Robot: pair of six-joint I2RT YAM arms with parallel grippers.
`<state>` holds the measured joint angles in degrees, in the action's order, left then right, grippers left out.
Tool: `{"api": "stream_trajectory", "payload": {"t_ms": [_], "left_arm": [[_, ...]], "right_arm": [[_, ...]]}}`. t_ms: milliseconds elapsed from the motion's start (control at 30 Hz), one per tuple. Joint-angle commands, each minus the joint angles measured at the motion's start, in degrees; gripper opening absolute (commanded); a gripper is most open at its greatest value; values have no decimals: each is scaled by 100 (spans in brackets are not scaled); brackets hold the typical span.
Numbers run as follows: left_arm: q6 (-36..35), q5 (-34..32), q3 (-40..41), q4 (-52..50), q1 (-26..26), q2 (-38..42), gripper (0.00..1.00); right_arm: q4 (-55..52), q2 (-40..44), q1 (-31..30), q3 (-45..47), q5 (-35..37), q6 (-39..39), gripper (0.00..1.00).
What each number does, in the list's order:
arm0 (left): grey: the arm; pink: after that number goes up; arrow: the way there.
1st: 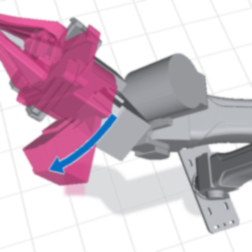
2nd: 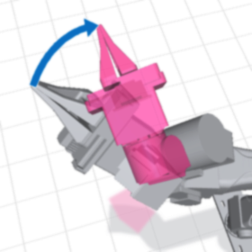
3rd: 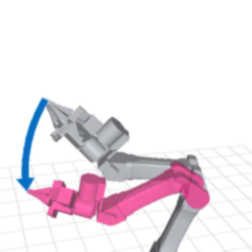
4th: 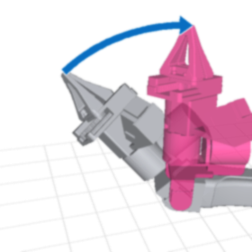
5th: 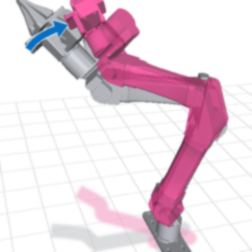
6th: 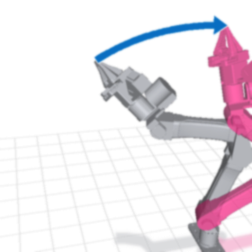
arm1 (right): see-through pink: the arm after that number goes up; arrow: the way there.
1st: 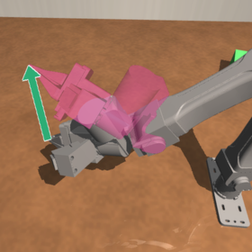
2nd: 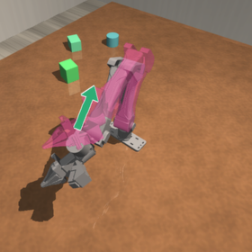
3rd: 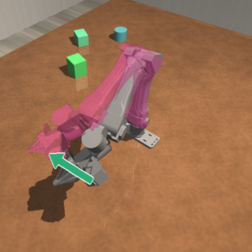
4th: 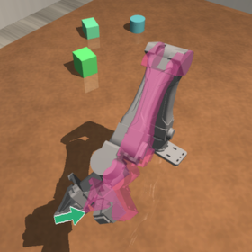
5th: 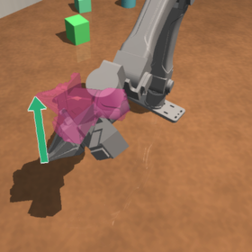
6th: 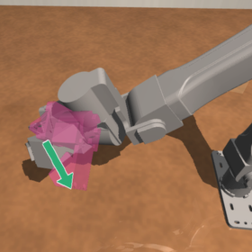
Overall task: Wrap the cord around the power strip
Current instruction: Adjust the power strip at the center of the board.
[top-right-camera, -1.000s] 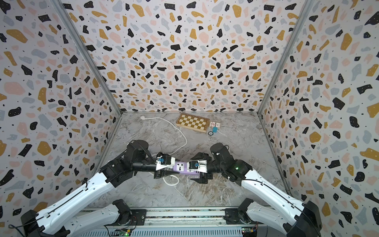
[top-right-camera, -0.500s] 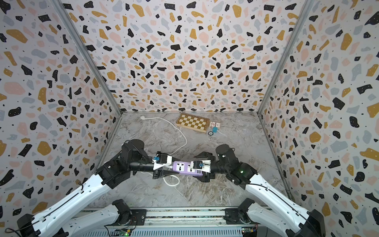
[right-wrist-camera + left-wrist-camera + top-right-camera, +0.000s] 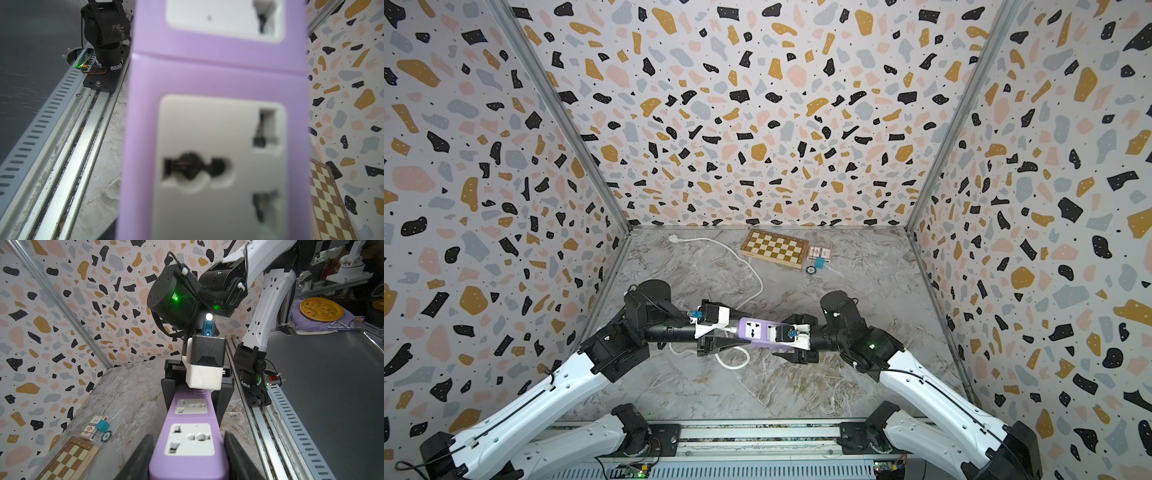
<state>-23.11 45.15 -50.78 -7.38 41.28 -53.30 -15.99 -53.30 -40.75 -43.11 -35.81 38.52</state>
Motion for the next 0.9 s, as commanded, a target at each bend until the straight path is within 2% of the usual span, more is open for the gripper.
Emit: {"api": "stream_trajectory", "payload": {"t_ms": [0, 133, 300, 333, 433, 500, 600, 667, 767, 867], "left_arm": [[124, 100, 37, 755, 20, 21, 5], [54, -23, 124, 656, 18, 40, 8], [-54, -317, 237, 461, 16, 120, 20], [-135, -367, 231, 330, 14, 123, 24], [-375, -499, 144, -57, 15, 139, 53], [-576, -620, 31, -353, 12, 123, 63], [-874, -878, -173, -899, 12, 88, 70], [-841, -1077, -180, -878, 12, 110, 75], [-367, -1525, 56, -252, 20, 269, 97], [-12, -2313, 337, 315, 6, 457, 99]], "right_arm": [[128, 3, 21, -92, -232, -98, 56], [184, 54, 106, -81, -269, -108, 43], [109, 83, 181, -92, -190, -71, 33], [90, 91, 186, -99, -189, -73, 31], [-100, 20, 190, -185, -141, -30, 26], [-285, -84, 190, -287, -72, 14, 24], [-449, -220, 190, -399, 75, -38, 23], [-441, -242, 190, -400, 195, -132, 23], [-349, -268, 208, -374, 569, -403, 22], [-395, -354, 278, -504, 934, -734, 21]]}}
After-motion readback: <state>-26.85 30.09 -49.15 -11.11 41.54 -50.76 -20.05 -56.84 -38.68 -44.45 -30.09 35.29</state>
